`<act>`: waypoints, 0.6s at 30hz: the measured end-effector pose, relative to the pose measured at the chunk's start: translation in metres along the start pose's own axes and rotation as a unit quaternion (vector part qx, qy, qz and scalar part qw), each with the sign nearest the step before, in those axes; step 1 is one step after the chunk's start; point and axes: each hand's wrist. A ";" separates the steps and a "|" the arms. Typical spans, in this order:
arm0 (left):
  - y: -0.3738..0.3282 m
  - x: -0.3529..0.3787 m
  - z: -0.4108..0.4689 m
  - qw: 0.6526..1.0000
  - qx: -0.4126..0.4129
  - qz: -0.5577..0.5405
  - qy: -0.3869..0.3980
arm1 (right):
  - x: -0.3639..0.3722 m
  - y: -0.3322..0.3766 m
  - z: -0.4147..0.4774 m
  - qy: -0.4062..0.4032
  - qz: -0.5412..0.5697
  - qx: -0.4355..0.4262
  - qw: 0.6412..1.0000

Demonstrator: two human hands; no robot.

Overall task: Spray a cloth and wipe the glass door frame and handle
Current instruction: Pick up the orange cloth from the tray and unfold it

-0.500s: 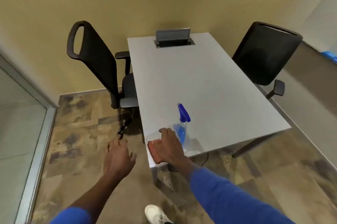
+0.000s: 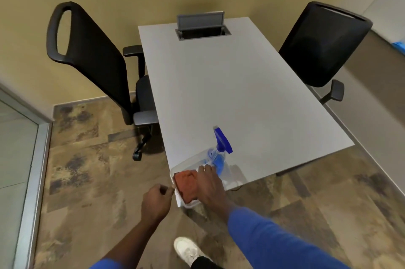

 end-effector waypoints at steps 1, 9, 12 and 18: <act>0.000 0.002 0.002 1.000 -0.007 -0.011 0.006 | 0.002 0.000 0.003 -0.003 -0.002 0.007 1.000; 0.002 0.015 0.011 0.999 0.004 -0.042 0.033 | 0.013 0.010 0.022 0.033 0.083 0.062 0.994; 0.001 0.017 0.014 0.999 0.011 -0.030 0.035 | 0.017 0.011 0.025 0.033 0.135 0.077 0.987; 0.003 0.017 0.017 0.999 0.011 -0.021 0.030 | 0.024 0.018 0.022 0.037 0.179 0.086 0.979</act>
Point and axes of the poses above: each hand's wrist, its own z-axis towards the middle knuckle, its own x-axis out of the palm, y = z × x, and after that the axes turned 1 degree about x, right-handed
